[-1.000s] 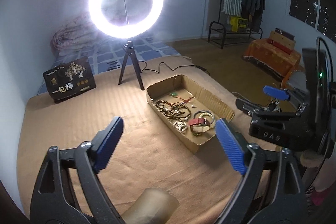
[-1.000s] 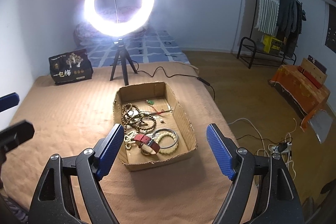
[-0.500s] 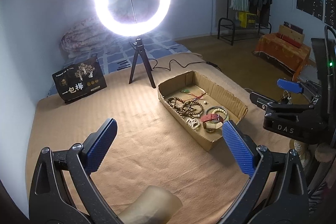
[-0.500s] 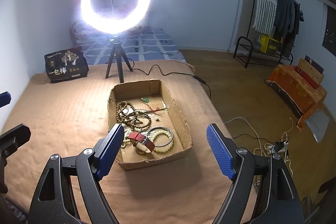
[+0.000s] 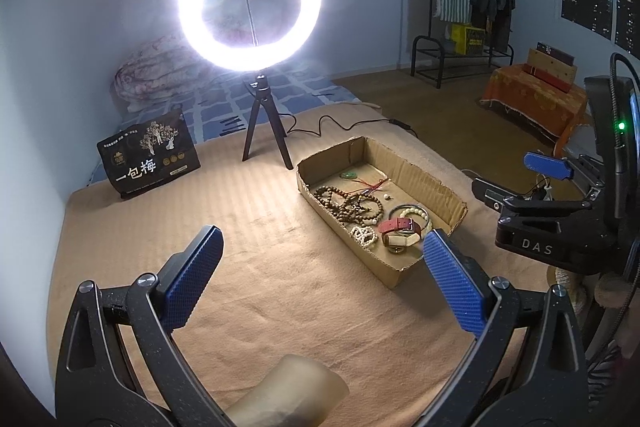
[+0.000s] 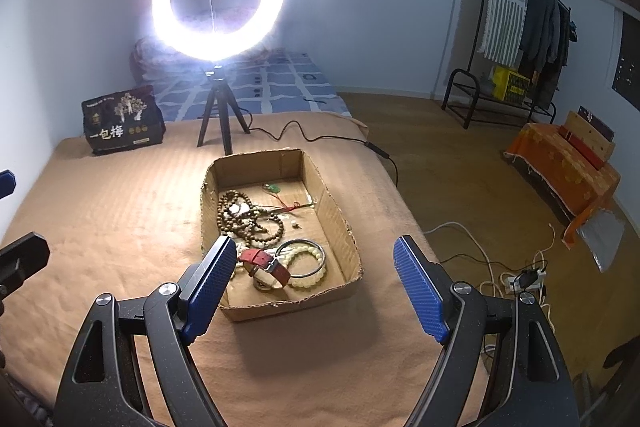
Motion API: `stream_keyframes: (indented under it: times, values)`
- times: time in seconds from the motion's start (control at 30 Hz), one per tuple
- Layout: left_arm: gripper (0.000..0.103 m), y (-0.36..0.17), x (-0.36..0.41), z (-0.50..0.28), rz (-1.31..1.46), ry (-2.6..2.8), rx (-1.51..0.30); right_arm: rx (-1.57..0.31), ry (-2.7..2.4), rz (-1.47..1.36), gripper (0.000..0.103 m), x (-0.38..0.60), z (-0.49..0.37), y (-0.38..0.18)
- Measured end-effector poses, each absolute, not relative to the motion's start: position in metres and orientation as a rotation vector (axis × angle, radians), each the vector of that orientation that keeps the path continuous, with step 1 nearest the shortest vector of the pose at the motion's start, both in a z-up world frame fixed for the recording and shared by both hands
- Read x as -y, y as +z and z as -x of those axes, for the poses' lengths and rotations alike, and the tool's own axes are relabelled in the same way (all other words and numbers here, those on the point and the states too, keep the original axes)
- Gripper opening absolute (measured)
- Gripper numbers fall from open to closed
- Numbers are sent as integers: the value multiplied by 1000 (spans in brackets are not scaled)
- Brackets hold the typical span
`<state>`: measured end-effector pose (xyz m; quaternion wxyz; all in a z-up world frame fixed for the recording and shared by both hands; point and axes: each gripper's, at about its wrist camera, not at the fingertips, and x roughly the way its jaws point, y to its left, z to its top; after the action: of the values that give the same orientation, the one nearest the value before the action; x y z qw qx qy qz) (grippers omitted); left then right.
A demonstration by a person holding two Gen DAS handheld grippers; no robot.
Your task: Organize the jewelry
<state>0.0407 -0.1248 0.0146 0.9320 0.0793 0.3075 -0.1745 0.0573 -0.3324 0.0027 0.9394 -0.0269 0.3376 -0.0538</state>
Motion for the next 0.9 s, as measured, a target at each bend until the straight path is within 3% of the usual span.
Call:
stream_keyframes:
  times: [0.9]
  values:
    - [102,14,127,-39,-168,-356,-628,-694,-110,71,81,331,-56,1]
